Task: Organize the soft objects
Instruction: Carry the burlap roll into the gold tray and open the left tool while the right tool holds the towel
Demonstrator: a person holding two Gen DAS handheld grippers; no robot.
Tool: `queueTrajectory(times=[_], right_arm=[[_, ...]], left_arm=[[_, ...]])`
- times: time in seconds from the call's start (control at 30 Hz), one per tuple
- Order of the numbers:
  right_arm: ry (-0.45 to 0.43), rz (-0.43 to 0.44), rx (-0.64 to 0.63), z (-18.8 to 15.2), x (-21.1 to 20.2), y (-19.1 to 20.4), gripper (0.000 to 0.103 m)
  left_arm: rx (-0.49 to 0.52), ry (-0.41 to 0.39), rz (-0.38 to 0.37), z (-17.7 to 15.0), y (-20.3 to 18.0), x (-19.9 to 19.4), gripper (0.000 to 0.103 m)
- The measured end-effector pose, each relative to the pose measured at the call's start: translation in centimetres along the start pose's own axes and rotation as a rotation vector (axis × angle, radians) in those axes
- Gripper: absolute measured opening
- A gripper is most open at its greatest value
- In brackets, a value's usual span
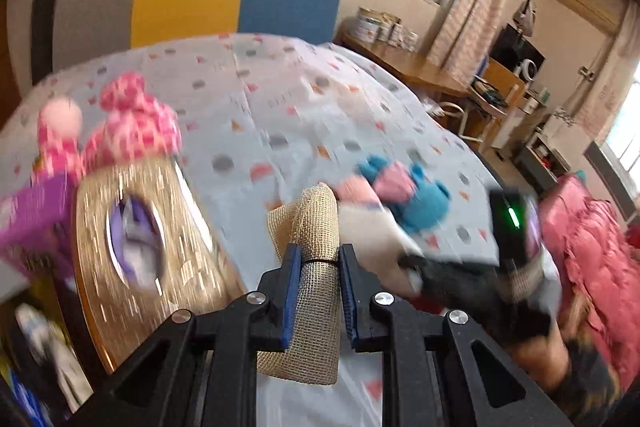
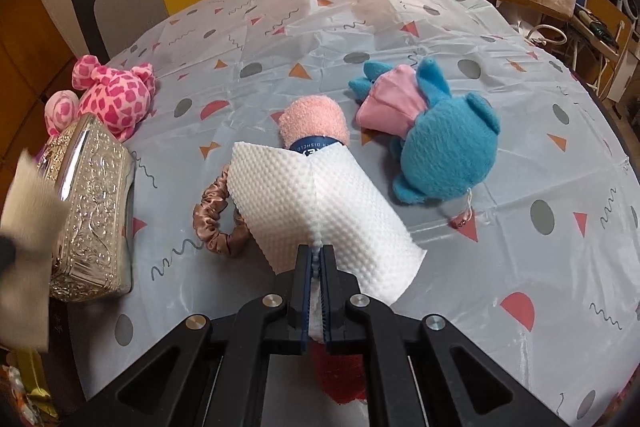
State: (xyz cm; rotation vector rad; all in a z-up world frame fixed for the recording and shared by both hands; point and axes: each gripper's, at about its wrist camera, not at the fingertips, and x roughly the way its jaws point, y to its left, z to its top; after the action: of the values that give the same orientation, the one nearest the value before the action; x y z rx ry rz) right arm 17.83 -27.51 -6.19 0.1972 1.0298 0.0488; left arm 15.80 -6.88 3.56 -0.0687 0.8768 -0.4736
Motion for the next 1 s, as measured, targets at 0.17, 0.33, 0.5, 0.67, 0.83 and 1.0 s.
queueTrajectory(times=[0.17, 0.33, 0.5, 0.67, 0.83, 1.0], right_arm=[[-0.027, -0.002, -0.010, 0.1, -0.4, 0.1, 0.003], [-0.045, -0.009, -0.038, 0.1, -0.7, 0.6, 0.003], [-0.055, -0.022, -0.055, 0.1, -0.9, 0.9, 0.003], [-0.058, -0.038, -0.069, 0.0, -0.9, 1.1, 0.003], [-0.064, -0.039, -0.079, -0.1, -1.1, 1.3, 0.003], [-0.060, -0.048, -0.092, -0.3, -1.0, 1.5, 0.003]], left_arm=[[-0.014, -0.058, 0.063, 4.9, 1.0, 1.2, 0.019], [-0.086, -0.128, 0.155, 7.9, 5.2, -0.1, 0.019], [-0.181, -0.164, 0.261, 7.4, 11.4, -3.0, 0.019], [-0.261, -0.166, 0.333, 4.3, 16.5, -6.2, 0.019], [-0.313, -0.166, 0.367, -0.7, 19.5, -9.6, 0.019], [-0.375, -0.133, 0.391, -6.8, 21.4, -11.9, 0.019]])
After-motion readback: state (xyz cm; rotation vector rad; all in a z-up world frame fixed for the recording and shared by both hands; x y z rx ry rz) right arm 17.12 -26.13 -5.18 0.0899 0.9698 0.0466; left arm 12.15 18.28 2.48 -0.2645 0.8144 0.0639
